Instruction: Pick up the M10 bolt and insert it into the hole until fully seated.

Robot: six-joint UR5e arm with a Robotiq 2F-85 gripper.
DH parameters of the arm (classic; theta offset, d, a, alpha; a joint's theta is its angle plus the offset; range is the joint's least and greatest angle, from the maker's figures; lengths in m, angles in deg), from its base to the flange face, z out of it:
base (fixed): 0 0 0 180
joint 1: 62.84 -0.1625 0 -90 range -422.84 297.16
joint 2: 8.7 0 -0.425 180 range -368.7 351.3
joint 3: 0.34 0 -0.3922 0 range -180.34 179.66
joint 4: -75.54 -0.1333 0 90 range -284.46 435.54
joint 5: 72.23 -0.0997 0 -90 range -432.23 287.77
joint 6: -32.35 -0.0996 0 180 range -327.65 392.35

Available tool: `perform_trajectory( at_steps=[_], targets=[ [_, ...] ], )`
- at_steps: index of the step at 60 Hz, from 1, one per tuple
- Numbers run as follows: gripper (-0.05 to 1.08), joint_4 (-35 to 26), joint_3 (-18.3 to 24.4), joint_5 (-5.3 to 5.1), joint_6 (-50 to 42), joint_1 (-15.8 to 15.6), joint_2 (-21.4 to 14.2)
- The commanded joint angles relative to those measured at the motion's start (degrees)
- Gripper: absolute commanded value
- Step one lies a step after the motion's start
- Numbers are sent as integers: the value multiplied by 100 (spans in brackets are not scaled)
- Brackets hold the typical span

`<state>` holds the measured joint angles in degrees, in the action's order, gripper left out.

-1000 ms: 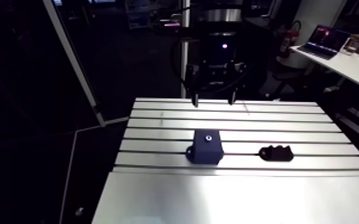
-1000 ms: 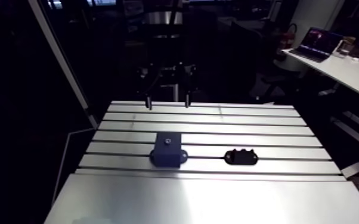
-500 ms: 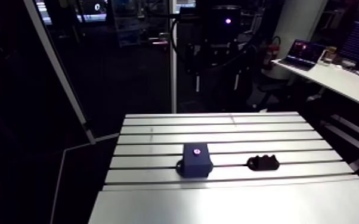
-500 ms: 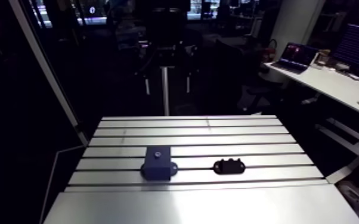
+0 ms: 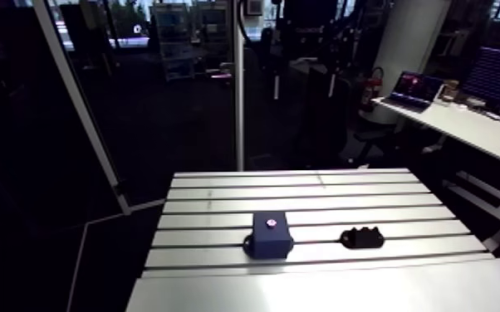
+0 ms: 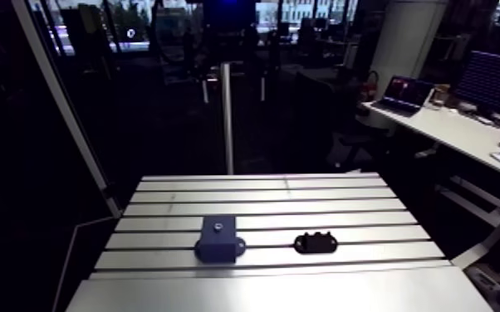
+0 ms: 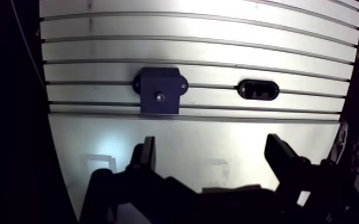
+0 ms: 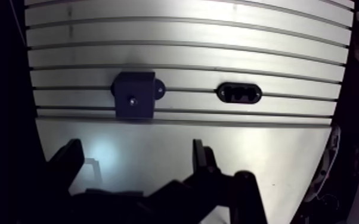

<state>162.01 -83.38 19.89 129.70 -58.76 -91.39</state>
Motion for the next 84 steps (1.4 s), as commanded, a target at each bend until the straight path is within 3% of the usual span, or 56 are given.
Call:
perform_trajectory(
  at_steps=[1,26,59,84],
  targets=[
    [1,-30,-22,-5,-26,6,-56],
    [1,-30,-206,-32,-18,48,-276],
    [1,-22,-103,-206,-18,84,-287],
    [1,-3,-145,-216,-26,84,-244]
  ],
)
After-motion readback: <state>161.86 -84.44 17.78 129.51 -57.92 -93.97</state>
